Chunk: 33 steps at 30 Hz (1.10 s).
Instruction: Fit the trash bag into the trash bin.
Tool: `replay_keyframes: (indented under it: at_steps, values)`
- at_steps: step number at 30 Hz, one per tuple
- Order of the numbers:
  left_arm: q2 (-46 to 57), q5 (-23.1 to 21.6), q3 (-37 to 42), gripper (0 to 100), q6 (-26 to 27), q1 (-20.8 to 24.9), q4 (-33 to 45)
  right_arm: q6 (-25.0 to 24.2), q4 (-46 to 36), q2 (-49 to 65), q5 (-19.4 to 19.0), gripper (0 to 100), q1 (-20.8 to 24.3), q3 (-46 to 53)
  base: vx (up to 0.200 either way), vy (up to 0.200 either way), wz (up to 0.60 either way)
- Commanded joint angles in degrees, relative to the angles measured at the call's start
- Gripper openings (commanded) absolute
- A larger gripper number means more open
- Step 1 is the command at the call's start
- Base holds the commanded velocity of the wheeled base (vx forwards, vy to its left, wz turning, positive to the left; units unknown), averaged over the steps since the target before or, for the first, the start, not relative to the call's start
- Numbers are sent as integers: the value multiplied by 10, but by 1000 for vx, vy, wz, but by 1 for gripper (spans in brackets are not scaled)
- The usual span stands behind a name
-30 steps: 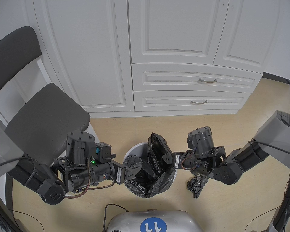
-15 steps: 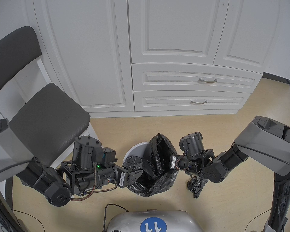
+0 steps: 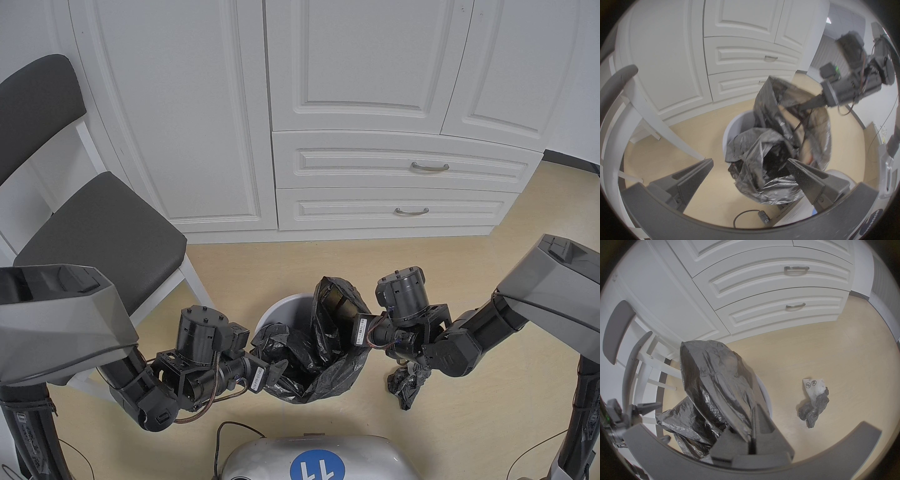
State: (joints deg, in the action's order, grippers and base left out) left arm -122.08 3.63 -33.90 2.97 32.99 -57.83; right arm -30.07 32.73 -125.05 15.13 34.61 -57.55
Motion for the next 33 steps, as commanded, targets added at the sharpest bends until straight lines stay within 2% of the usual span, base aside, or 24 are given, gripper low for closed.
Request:
replay_keyframes:
  at_steps: [1, 6, 8, 12, 20, 28, 29, 33]
  values:
    - [-30, 1, 3, 100, 4, -9, -3, 0, 0, 20, 0, 0, 1, 4, 0, 0, 0]
    - [-81, 6, -27, 100, -10, -9, -54, -1, 0, 24, 0, 0, 9, 9, 0, 0, 0]
    - [-108, 29, -38, 100, -29, -8, -126, 0, 1, 24, 0, 0, 13, 14, 0, 0, 0]
    - [-120, 48, -45, 100, -27, -8, -167, -1, 1, 24, 0, 0, 24, 16, 0, 0, 0]
    - [-118, 76, -28, 100, 25, -9, -175, -1, 1, 38, 0, 0, 34, 24, 0, 0, 0]
    - [-117, 85, -4, 100, 66, -10, -242, -1, 1, 39, 0, 0, 46, 31, 0, 0, 0]
    - [-120, 84, 3, 0, 79, -12, -255, -1, 1, 38, 0, 0, 46, 31, 0, 0, 0]
    - [-136, 84, -4, 0, 88, -13, -274, 0, 1, 40, 2, 0, 45, 33, 0, 0, 0]
